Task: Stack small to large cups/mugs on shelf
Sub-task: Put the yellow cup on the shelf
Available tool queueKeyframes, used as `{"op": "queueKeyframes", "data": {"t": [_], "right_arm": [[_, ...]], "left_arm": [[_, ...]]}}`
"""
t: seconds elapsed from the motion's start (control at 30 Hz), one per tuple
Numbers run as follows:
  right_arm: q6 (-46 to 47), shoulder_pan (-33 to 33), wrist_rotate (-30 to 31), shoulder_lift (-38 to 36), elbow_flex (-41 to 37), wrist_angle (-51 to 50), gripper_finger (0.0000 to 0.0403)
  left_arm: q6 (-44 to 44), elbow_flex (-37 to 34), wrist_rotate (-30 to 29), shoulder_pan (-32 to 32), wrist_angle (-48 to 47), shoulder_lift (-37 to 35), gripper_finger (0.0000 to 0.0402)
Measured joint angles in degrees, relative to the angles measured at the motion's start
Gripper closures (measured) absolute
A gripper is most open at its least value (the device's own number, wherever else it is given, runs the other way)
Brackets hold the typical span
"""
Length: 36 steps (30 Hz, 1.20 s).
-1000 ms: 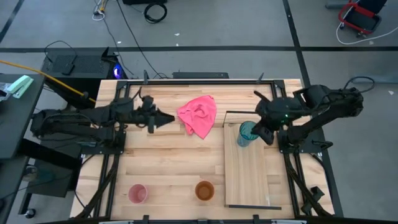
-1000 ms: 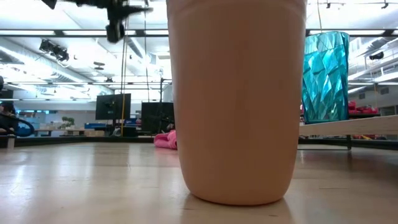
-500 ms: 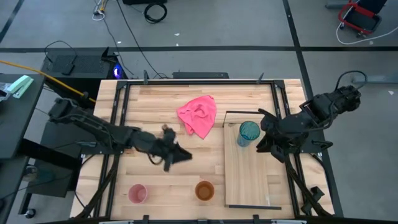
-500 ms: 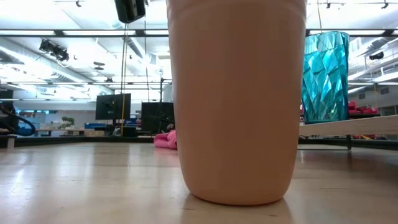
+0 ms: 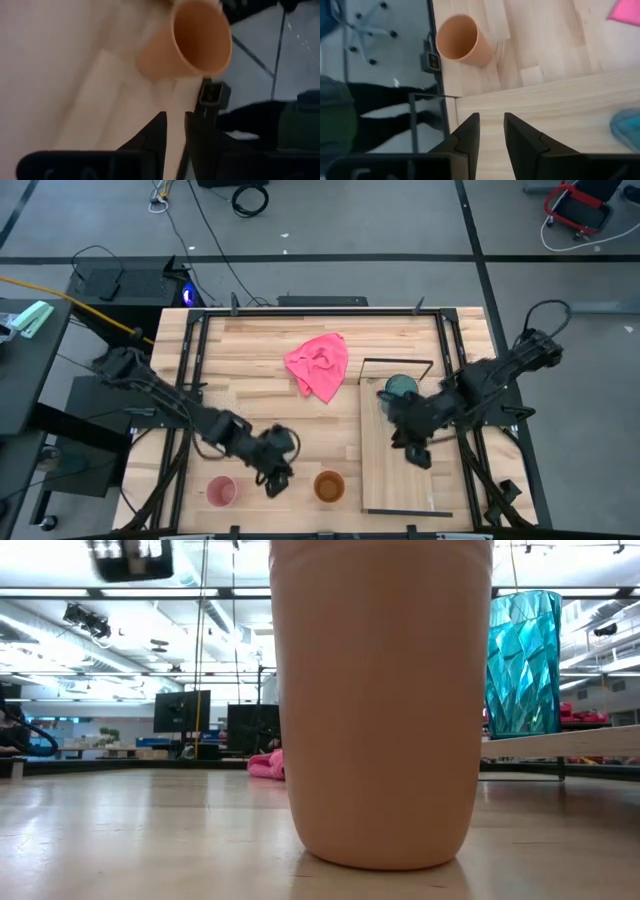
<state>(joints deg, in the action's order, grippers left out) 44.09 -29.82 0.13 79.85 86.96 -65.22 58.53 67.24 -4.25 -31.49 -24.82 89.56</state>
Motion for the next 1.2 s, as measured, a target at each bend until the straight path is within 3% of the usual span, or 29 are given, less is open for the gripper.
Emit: {"op": "queueKeyframes", "data": {"t": [0.3,0.67,1.2], "right_arm": [[-3.22,0.0,-0.81,6.13,-0.02,0.69,0.0307],[-5.32,-0.89,-1.69,8.75,-0.02,2.54,0.0307],[-5.74,0.21,0.23,8.66,-0.17,2.24,0.0307]], "left_arm": [[5.98,0.0,1.68,-2.92,17.7,11.89,0.0326],[8.43,0.04,1.31,-1.23,28.75,18.21,0.0323],[4.07,0.02,1.3,5.47,30.98,19.34,0.0322]]}}
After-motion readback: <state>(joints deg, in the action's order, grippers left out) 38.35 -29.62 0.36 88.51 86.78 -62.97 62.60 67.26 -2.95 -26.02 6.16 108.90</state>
